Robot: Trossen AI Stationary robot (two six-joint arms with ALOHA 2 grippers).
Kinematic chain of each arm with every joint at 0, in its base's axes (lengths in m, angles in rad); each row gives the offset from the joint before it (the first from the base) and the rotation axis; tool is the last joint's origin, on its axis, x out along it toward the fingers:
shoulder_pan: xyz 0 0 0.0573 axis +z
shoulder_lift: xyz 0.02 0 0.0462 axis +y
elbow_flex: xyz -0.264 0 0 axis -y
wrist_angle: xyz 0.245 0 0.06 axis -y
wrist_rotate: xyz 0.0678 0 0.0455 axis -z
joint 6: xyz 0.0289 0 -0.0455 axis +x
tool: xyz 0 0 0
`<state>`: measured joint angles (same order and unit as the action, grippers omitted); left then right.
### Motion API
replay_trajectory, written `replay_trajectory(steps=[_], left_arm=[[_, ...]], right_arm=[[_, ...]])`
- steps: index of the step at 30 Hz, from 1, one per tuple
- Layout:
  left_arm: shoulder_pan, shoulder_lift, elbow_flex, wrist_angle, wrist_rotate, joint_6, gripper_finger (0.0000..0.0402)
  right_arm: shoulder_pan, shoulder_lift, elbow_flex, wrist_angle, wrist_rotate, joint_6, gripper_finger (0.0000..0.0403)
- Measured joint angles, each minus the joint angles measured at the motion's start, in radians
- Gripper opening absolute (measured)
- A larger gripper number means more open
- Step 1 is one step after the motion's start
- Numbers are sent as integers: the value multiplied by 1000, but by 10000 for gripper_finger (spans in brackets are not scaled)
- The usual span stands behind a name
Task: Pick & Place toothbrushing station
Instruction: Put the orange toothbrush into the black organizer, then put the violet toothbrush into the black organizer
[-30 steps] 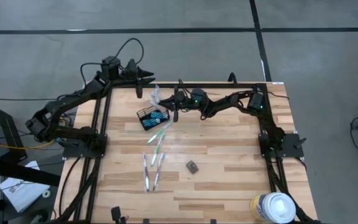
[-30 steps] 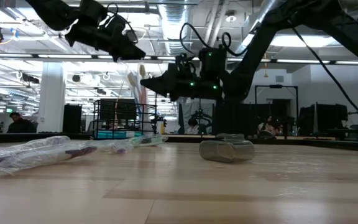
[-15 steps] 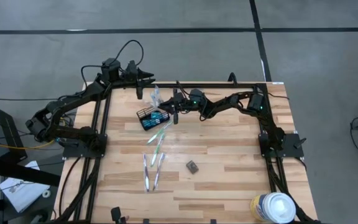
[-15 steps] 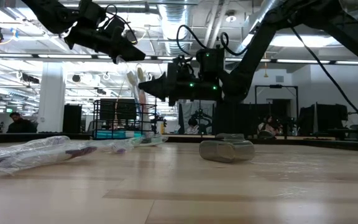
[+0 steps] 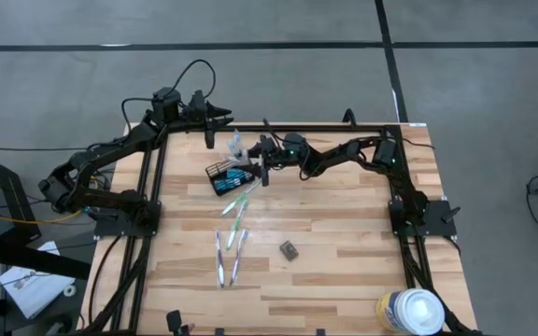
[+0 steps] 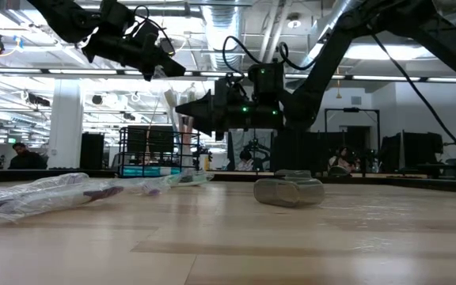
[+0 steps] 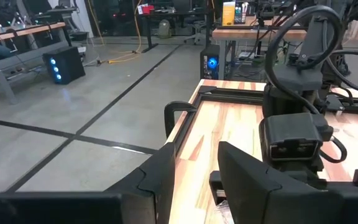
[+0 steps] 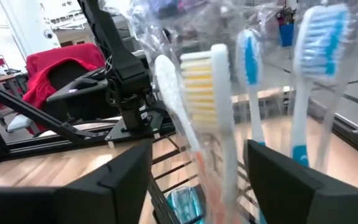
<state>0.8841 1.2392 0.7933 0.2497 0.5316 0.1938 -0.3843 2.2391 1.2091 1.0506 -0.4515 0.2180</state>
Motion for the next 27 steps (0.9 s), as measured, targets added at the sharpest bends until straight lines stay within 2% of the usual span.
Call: replay_trajectory(steps=[9,15,21,27], left_arm=[[0,0,0,1,0,0,115],[0,0,0,8,0,-24,115],[0,0,0,39,0,-67,115],[-9,-3,0,73,5,-196,115]], right_arm=[[-41,-90,0,-121,-1,-29,255],[-61,-222,1,-280,-13,-84,255],[-82,-357,6,-347,-20,-95,255],[-106,-505,78,-454,-19,22,256]])
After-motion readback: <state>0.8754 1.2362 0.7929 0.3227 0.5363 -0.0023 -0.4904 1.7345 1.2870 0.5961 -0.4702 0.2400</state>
